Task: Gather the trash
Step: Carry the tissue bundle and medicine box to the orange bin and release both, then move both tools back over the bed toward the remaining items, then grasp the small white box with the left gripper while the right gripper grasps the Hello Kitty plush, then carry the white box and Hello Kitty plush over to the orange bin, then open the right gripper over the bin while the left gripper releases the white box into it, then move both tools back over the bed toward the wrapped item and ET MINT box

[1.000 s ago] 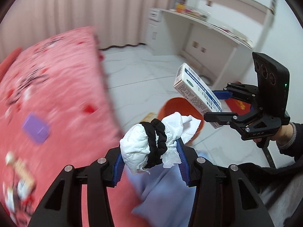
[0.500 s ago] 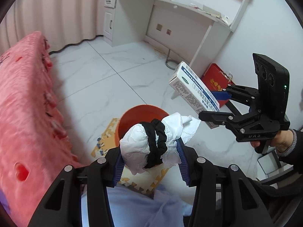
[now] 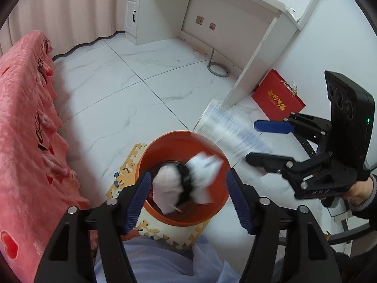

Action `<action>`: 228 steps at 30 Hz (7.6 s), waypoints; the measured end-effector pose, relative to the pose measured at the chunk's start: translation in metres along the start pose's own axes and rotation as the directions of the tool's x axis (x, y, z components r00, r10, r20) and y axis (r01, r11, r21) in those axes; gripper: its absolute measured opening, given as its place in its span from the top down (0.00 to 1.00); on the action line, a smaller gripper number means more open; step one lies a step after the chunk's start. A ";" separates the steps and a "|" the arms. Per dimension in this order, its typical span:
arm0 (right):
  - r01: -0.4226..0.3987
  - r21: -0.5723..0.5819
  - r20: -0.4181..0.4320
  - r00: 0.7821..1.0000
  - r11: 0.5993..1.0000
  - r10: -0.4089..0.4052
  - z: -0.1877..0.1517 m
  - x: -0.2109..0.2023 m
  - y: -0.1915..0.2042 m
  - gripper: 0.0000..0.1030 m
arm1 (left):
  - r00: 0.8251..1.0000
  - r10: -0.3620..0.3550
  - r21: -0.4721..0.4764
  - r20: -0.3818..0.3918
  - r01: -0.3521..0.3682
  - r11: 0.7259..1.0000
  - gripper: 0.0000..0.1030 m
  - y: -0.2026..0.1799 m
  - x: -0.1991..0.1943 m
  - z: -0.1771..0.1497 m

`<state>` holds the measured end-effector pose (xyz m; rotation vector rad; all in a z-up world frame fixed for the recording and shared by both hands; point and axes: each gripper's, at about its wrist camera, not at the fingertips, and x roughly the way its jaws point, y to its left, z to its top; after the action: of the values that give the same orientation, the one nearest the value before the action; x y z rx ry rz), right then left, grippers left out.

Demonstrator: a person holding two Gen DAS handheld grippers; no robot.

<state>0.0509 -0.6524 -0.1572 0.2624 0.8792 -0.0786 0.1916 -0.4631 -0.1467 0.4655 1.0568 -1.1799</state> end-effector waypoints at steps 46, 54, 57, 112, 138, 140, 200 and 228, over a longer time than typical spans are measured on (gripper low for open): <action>-0.387 -0.416 -0.037 0.911 0.823 0.410 0.029 -0.066 0.291 0.30 | 0.895 0.400 -0.361 0.197 -0.313 0.878 0.17 0.027 -0.233 -0.196; -0.493 -0.530 -0.152 0.856 0.690 0.495 0.019 -0.046 0.397 0.30 | 0.835 0.533 -0.559 0.136 -0.380 0.737 0.17 0.055 -0.291 -0.291; -0.531 -0.564 -0.198 0.831 0.633 0.521 0.015 -0.037 0.439 0.30 | 0.813 0.572 -0.619 0.109 -0.395 0.679 0.17 0.067 -0.312 -0.324; -0.626 -0.757 -0.489 0.733 0.187 0.473 0.030 0.137 0.650 0.63 | 0.925 0.379 -0.475 0.035 -0.318 0.820 0.73 0.248 -0.312 -0.403; -0.671 -0.694 -0.442 0.685 0.263 0.580 -0.039 -0.038 0.514 0.63 | 0.906 0.419 -0.465 0.061 -0.346 0.815 0.73 0.053 -0.316 -0.373; -0.658 -0.697 -0.419 0.695 0.284 0.584 -0.037 -0.044 0.499 0.63 | 0.907 0.417 -0.449 0.065 -0.346 0.823 0.73 0.046 -0.312 -0.364; -0.124 -0.099 0.039 0.991 0.987 0.128 0.030 -0.015 0.015 0.48 | 1.000 0.019 0.093 0.005 -0.020 0.995 0.22 -0.005 -0.014 -0.009; -0.303 -0.331 -0.015 0.949 0.894 0.316 0.038 -0.057 0.183 0.30 | 0.962 0.229 -0.106 0.152 -0.214 0.971 0.12 0.009 -0.157 -0.112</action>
<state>0.0752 -0.4879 -0.0547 0.0834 0.7873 0.3590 0.1520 -0.2915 -0.0675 0.3996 0.8870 -0.9511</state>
